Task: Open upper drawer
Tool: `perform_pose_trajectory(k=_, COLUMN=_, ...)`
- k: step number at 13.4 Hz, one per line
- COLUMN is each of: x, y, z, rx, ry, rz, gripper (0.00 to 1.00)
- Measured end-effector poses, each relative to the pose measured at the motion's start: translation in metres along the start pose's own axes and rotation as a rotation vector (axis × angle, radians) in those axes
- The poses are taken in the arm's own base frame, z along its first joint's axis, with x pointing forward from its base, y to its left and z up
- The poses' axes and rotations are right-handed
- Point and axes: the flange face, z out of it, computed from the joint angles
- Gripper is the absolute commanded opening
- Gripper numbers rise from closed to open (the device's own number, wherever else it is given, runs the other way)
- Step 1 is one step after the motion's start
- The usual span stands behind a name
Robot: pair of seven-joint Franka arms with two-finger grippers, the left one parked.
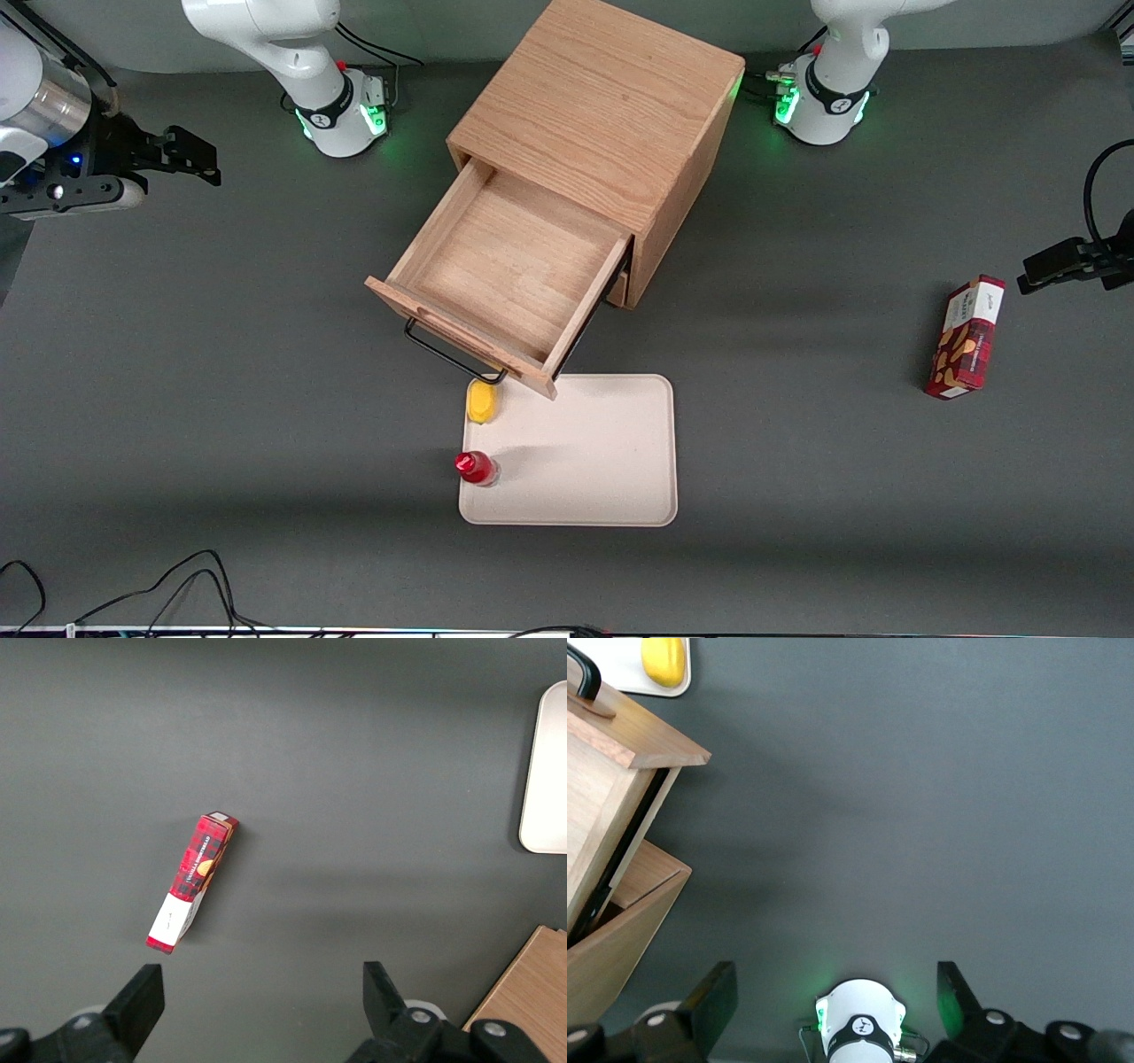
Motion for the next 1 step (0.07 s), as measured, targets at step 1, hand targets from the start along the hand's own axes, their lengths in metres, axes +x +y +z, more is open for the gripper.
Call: perform_pose_trajectory(k=1, x=0.0023, y=0.0028, z=-0.0007, rx=0.002, ry=0.008, rz=0.013, gripper=1.0)
